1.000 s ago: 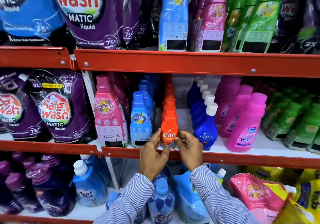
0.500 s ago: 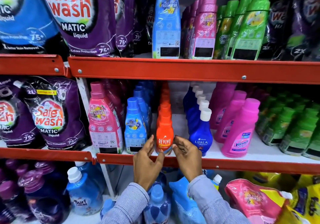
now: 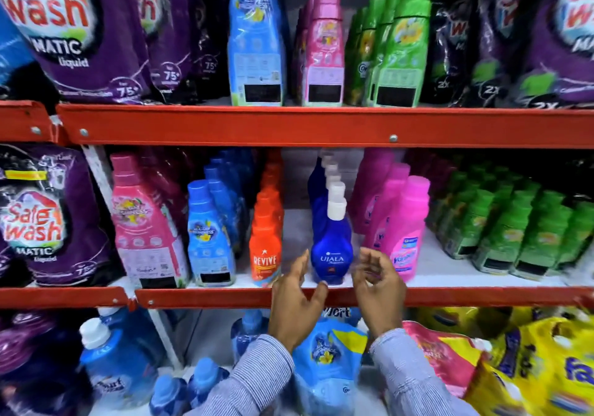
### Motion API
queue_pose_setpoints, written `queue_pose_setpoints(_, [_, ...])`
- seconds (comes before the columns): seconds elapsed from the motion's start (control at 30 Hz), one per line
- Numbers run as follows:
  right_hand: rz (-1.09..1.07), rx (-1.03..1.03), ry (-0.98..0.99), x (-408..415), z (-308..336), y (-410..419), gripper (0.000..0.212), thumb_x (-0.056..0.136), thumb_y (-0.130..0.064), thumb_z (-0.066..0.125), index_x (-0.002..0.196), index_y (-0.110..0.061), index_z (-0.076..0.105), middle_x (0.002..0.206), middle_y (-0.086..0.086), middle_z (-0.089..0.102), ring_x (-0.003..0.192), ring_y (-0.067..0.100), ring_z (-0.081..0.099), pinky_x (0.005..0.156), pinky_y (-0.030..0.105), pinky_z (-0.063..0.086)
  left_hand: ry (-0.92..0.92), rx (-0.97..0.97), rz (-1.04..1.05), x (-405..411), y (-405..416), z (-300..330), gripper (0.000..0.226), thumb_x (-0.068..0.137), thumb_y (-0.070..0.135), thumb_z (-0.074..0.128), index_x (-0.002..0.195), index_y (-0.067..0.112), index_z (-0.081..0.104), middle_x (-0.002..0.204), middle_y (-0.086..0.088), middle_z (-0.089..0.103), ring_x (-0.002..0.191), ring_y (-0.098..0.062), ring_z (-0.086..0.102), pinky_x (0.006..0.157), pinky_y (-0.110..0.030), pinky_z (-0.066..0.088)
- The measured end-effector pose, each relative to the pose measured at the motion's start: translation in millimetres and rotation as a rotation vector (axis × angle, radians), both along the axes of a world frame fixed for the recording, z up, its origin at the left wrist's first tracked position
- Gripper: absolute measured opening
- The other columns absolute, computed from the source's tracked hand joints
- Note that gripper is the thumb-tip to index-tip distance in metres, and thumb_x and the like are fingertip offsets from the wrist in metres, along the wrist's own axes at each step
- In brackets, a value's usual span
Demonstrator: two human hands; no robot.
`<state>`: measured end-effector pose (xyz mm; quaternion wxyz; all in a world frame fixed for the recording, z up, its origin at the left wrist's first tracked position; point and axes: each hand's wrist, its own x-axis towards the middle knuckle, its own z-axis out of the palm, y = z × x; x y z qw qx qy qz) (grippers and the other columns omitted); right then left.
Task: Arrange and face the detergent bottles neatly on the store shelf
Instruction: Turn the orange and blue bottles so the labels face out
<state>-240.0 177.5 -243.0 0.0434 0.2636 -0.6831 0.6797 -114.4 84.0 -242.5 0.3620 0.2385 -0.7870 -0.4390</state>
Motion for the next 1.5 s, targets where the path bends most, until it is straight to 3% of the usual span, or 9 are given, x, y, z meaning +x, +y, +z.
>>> queue_pose_setpoints(0.37, [0.145,0.076,-0.009,-15.7,1.1,0.6,0.029,0.086,0.003,0.065,0.111,-0.013,0.068,0.089,0.0,0.074,0.075,-0.01,0.066,0.067,0.003,0.049,-0.012,0.075,-0.045,-8.6,-1.4,4.8,0.056,0.081,0.022,0.057,0.137,0.02,0.057,0.113,0.02,0.071,0.109,0.002,0.067,0.103,-0.03,0.054])
queue_pose_setpoints(0.47, [0.128,0.06,-0.011,-17.7,0.2,1.6,0.03,0.086,0.003,0.065,0.11,-0.015,0.068,0.087,-0.002,0.073,0.075,-0.011,0.067,0.067,0.003,0.049,-0.044,0.076,-0.024,-9.7,-0.1,4.5,0.037,0.08,0.026,0.059,0.112,0.044,0.066,0.094,0.039,0.07,0.105,0.002,0.069,0.1,-0.035,0.056])
queue_pose_setpoints(0.53, [0.129,0.057,-0.018,-19.5,-1.2,1.6,0.03,0.086,0.002,0.065,0.11,-0.016,0.068,0.089,-0.002,0.074,0.078,-0.007,0.068,0.069,0.004,0.051,-0.037,0.062,-0.022,-12.0,0.7,6.0,0.054,0.083,0.017,0.061,0.109,0.065,0.06,0.098,0.04,0.069,0.107,0.003,0.068,0.099,-0.027,0.054])
queue_pose_setpoints(0.67, [0.145,0.052,-0.026,-20.5,-2.8,2.3,0.031,0.085,0.0,0.066,0.111,-0.017,0.068,0.091,-0.005,0.075,0.081,-0.005,0.069,0.072,0.009,0.055,0.005,0.071,-0.051,-13.6,1.8,3.6,0.063,0.091,-0.008,0.061,0.139,0.031,0.046,0.123,0.016,0.066,0.115,0.006,0.063,0.104,-0.019,0.049])
queue_pose_setpoints(0.87, [0.119,-0.018,-0.035,-24.9,-5.8,20.1,0.03,0.083,0.004,0.067,0.106,-0.014,0.069,0.093,-0.002,0.075,0.076,-0.006,0.068,0.068,0.005,0.051,0.078,0.018,0.158,-13.9,15.0,3.6,0.055,0.086,0.005,0.067,0.138,0.021,0.056,0.131,0.005,0.064,0.114,-0.007,0.064,0.096,-0.01,0.049])
queue_pose_setpoints(1.07, [-0.168,-0.108,0.017,-55.7,-7.7,63.2,0.024,0.08,0.002,0.069,0.088,-0.021,0.066,0.08,0.005,0.073,0.064,0.0,0.066,0.061,0.017,0.053,0.229,-0.15,0.198,-37.6,65.4,20.3,0.028,0.078,0.017,0.062,0.102,0.027,0.074,0.097,0.013,0.072,0.091,0.0,0.068,0.086,-0.015,0.053])
queue_pose_setpoints(1.27, [-0.004,0.133,0.044,-106.8,-5.3,78.6,0.042,0.082,0.006,0.062,0.121,-0.008,0.059,0.109,0.007,0.07,0.089,0.018,0.068,0.085,0.029,0.055,-0.019,-0.057,-0.01,-81.5,82.7,8.9,0.067,0.074,0.043,0.055,0.135,0.018,0.059,0.127,0.002,0.07,0.115,-0.009,0.066,0.104,-0.035,0.053])
queue_pose_setpoints(1.4, [0.114,0.207,0.053,-113.2,-3.9,82.1,0.034,0.084,0.003,0.065,0.112,-0.015,0.067,0.094,-0.002,0.074,0.079,-0.005,0.069,0.078,0.013,0.055,-0.087,-0.067,-0.014,-93.9,80.6,2.3,0.076,0.074,0.047,0.053,0.144,0.018,0.05,0.141,-0.001,0.062,0.129,-0.012,0.058,0.111,-0.042,0.048])
queue_pose_setpoints(1.5, [0.138,0.184,0.047,-117.5,-5.7,82.9,0.028,0.083,-0.005,0.071,0.108,-0.019,0.068,0.097,-0.003,0.077,0.081,-0.002,0.072,0.078,0.018,0.058,-0.088,-0.093,0.0,-96.8,81.4,1.7,0.078,0.075,0.048,0.053,0.147,0.019,0.048,0.142,-0.001,0.061,0.13,-0.013,0.058,0.112,-0.042,0.048])
